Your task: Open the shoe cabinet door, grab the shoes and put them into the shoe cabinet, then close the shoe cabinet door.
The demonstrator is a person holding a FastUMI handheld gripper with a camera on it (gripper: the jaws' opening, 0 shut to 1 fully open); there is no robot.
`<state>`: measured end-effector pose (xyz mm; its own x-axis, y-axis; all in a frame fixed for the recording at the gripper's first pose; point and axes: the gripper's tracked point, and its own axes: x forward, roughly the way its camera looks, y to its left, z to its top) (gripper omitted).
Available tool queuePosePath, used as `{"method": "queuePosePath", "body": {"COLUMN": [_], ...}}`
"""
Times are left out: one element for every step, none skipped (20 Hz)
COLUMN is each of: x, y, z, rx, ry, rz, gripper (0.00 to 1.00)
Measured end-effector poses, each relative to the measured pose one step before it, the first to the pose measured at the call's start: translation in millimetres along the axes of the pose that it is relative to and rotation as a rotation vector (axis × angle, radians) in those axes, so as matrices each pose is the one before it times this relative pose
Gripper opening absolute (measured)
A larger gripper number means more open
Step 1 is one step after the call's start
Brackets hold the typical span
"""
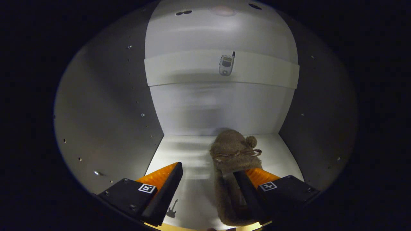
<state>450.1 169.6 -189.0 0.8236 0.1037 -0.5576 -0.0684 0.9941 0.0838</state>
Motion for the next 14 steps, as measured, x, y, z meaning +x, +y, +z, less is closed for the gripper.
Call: {"method": "queuePosePath", "body": {"x": [-5.62, -7.28, -6.99, -8.40, -8.29, -8.72, -10.34, -9.54, -11.53, -11.90, -12.39, -16.20, -15.85, -16.13], "y": [0.28, 0.05, -1.69, -4.30, -3.08, -0.73, -0.04, 0.55, -0.35, -0.64, -0.82, 2.69, 1.54, 1.78], "z": [-0.20, 0.62, 1.35, 3.24, 3.97, 2.37, 0.60, 1.59, 3.05, 3.14, 4.49, 4.28, 4.11, 4.86], "rx": [0.00555, 0.00892, 0.00634, -0.00656, -0.01016, -0.00521, 0.00280, 0.00643, 0.00422, -0.00138, -0.00156, -0.00239, -0.00489, -0.00775], "ry": [-0.00338, -0.00643, -0.00885, -0.02007, -0.02271, -0.01569, -0.00623, -0.00766, -0.01598, -0.01826, -0.02538, -0.02497, -0.02761, -0.02852], "rz": [0.00265, 0.00549, -0.00366, -0.01415, -0.00970, 0.00134, 0.00455, 0.00699, 0.00486, 0.00344, 0.00136, 0.01221, 0.00875, 0.00668], "gripper": [1.00, 1.00, 1.00, 1.00, 1.00, 1.00, 1.00, 1.00, 1.00, 1.00, 1.00, 1.00, 1.00, 1.00]}}
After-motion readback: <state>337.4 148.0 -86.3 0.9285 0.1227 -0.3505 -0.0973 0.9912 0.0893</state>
